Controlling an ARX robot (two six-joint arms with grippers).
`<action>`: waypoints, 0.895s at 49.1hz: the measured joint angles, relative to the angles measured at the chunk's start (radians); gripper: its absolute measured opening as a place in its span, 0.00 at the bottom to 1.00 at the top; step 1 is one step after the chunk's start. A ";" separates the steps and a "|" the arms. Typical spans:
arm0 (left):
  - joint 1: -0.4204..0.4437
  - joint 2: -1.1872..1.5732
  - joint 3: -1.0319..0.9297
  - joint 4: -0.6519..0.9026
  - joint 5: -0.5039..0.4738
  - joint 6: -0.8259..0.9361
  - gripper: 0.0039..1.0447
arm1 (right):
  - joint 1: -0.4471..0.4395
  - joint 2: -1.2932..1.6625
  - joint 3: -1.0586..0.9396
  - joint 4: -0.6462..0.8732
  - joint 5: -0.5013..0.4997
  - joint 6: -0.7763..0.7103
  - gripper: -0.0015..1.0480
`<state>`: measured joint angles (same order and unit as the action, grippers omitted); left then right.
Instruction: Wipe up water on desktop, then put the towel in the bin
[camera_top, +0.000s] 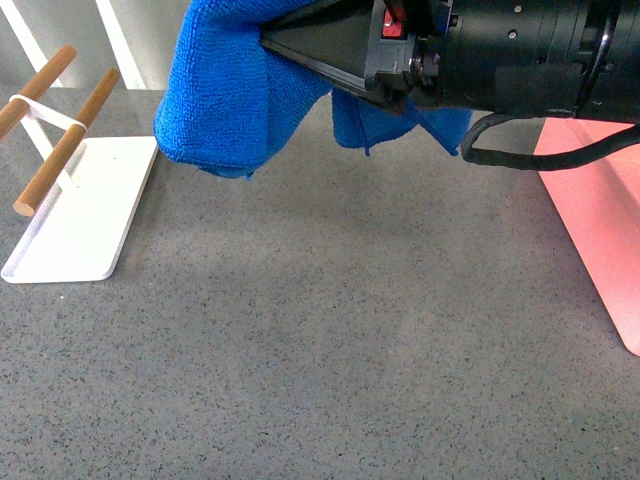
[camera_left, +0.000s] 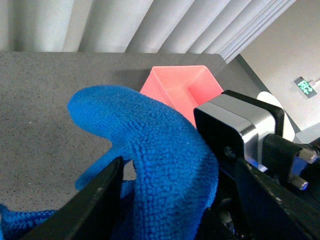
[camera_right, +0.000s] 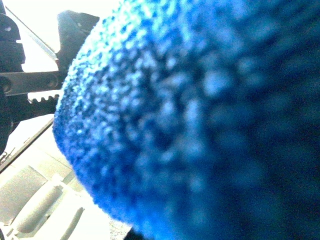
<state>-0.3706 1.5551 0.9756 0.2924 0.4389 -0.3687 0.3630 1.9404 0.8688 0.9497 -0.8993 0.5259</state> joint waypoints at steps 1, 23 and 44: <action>0.000 0.000 0.000 0.000 0.000 0.000 0.68 | 0.000 -0.001 0.000 -0.002 0.000 -0.003 0.05; -0.029 -0.038 -0.156 0.327 -0.522 0.195 0.74 | 0.003 -0.016 0.000 -0.046 0.002 -0.032 0.05; 0.109 -0.286 -0.539 0.533 -0.705 0.344 0.24 | 0.007 -0.016 0.000 -0.076 0.005 -0.052 0.05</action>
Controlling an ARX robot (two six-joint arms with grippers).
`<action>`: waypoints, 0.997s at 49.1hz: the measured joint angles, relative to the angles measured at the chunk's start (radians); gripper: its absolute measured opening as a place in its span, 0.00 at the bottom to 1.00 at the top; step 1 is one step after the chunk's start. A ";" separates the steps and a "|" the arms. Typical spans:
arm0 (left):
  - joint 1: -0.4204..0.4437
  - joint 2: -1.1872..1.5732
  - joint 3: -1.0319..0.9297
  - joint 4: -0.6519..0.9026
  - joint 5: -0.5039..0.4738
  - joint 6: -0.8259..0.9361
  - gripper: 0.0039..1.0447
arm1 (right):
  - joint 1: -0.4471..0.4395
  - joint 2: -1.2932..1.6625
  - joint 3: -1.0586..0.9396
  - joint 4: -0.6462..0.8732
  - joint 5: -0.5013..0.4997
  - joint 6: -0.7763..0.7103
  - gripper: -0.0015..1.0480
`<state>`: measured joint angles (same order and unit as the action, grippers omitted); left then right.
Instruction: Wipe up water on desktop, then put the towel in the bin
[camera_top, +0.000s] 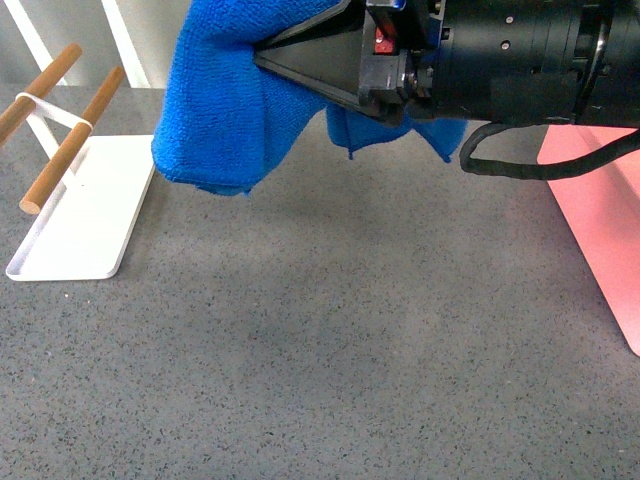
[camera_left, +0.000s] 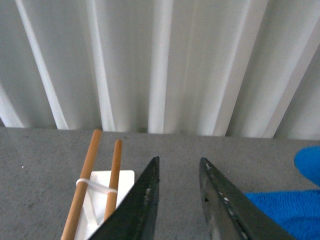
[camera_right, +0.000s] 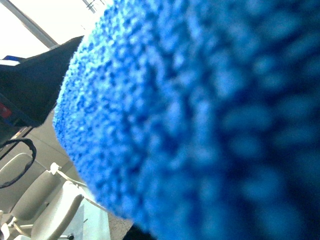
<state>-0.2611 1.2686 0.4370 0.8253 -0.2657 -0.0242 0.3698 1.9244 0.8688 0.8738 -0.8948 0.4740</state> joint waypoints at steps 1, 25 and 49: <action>0.003 -0.006 -0.010 0.001 0.005 0.002 0.23 | 0.001 0.000 0.000 -0.002 0.000 -0.002 0.05; 0.144 -0.332 -0.294 -0.040 0.156 0.016 0.03 | -0.008 -0.016 0.000 -0.066 -0.001 -0.052 0.05; 0.259 -0.576 -0.414 -0.154 0.263 0.017 0.03 | -0.007 -0.036 0.000 -0.172 0.027 -0.116 0.05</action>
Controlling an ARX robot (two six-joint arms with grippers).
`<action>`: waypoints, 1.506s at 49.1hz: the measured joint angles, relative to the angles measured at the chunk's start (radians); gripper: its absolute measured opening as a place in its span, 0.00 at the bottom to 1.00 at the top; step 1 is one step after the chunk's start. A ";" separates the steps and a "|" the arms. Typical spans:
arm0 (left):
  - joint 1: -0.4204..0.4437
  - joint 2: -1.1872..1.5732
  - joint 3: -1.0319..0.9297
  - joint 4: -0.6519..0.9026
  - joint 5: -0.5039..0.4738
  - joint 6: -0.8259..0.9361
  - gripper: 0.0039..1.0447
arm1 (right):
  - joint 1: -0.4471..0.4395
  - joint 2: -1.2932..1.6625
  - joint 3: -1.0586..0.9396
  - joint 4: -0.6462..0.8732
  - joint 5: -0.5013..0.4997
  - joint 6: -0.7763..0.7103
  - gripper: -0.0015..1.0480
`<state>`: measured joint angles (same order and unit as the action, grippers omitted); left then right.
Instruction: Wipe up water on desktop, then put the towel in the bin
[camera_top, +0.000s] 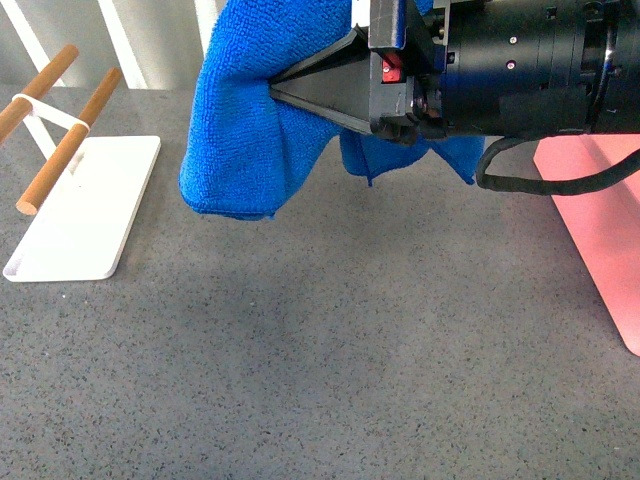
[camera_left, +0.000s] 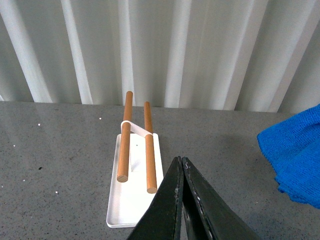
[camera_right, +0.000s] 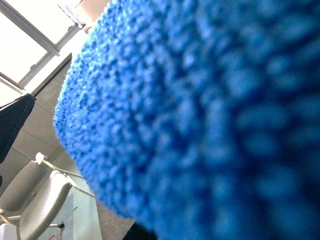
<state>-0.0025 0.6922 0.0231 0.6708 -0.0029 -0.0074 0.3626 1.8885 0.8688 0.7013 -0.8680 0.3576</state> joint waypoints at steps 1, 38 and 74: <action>0.000 -0.006 0.000 -0.008 0.000 0.000 0.03 | 0.000 -0.002 0.000 -0.001 0.000 -0.002 0.05; 0.000 -0.426 -0.001 -0.401 0.003 0.000 0.03 | 0.001 -0.034 0.021 -0.084 0.013 -0.066 0.05; 0.000 -0.688 -0.001 -0.669 0.003 0.000 0.03 | 0.006 -0.043 0.021 -0.114 0.021 -0.095 0.05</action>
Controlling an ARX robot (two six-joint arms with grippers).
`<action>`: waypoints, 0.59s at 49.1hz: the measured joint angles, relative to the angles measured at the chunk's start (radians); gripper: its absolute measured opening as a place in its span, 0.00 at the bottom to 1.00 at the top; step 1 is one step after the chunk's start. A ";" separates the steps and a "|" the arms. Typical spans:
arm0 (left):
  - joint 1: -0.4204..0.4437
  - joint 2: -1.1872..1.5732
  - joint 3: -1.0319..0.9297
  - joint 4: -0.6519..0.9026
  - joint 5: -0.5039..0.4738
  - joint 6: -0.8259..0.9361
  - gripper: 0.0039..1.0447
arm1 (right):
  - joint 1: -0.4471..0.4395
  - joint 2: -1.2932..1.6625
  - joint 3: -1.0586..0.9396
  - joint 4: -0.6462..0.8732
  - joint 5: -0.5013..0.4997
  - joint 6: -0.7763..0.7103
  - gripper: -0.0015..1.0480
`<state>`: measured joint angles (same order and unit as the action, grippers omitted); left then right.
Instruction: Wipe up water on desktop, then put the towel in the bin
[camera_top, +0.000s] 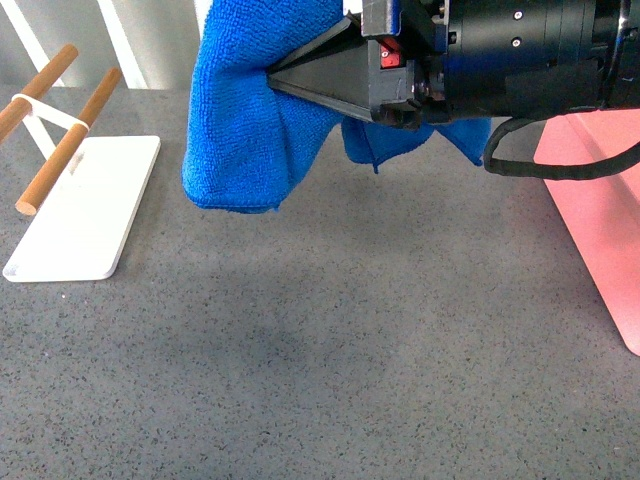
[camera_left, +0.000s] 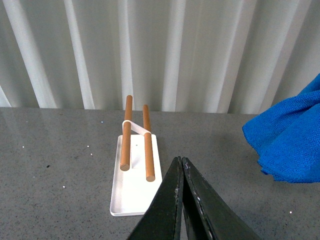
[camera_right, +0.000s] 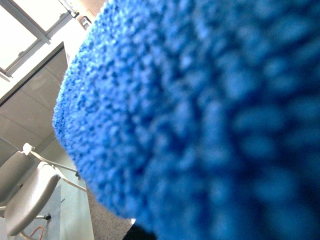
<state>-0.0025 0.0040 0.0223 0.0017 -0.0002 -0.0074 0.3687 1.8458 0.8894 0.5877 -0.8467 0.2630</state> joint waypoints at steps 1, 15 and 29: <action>0.000 0.000 0.000 0.000 0.000 0.000 0.03 | 0.000 0.000 0.000 -0.002 0.000 -0.002 0.05; 0.000 0.000 0.000 -0.001 0.000 0.000 0.17 | 0.003 0.004 0.027 -0.150 0.077 -0.080 0.05; 0.000 0.000 0.000 -0.001 0.000 0.000 0.63 | -0.008 0.129 0.094 -0.622 0.364 -0.341 0.05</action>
<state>-0.0025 0.0036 0.0223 0.0006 0.0002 -0.0074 0.3603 1.9747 0.9836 -0.0345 -0.4828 -0.0776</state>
